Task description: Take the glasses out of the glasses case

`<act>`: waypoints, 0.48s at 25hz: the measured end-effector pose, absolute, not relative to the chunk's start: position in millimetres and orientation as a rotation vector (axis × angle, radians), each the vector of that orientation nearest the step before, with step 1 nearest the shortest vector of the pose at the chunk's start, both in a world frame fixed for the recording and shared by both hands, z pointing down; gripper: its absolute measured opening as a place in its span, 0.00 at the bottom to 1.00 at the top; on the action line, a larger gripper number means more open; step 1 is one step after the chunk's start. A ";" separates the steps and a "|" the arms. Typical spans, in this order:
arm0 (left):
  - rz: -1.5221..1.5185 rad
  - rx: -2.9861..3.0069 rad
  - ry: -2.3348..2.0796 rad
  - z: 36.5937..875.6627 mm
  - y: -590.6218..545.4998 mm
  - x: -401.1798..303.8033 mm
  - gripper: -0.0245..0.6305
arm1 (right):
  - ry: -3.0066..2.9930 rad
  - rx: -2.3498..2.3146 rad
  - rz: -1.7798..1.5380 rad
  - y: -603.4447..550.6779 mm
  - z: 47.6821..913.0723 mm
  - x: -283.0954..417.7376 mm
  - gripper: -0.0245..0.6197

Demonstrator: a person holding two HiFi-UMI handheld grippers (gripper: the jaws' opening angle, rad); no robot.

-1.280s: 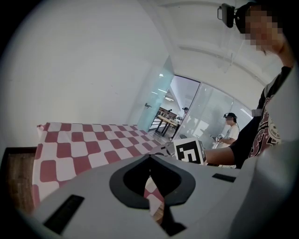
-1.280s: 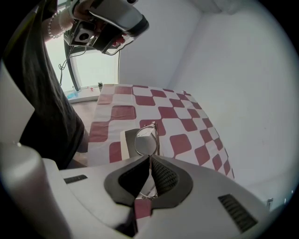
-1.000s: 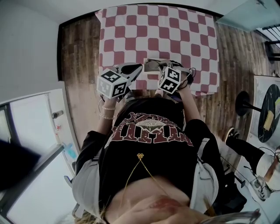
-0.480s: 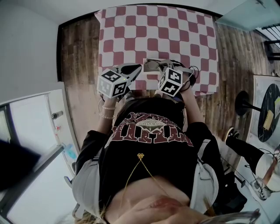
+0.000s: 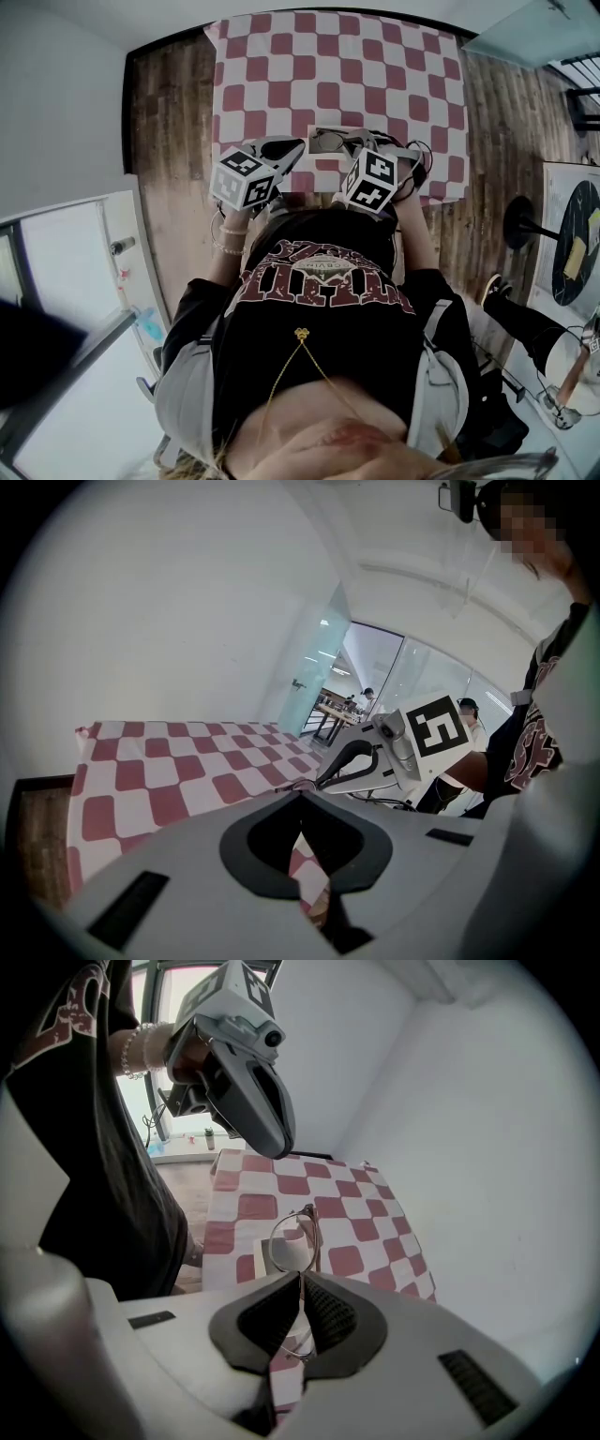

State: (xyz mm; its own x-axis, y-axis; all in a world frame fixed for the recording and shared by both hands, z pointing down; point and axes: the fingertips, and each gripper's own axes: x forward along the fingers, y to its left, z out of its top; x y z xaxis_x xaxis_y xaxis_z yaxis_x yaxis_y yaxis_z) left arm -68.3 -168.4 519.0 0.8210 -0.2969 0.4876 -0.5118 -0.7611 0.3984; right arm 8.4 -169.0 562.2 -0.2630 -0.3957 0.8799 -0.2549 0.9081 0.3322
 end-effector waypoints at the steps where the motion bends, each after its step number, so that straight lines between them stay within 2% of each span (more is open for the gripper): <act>1: 0.549 2.474 -0.594 519.1 -168.0 -68.2 0.04 | -1.861 0.480 -0.146 -167.9 559.7 8.4 0.08; 12: 0.554 2.472 -0.589 521.8 -166.7 -66.0 0.04 | -1.943 0.517 -0.157 -160.3 523.1 4.1 0.08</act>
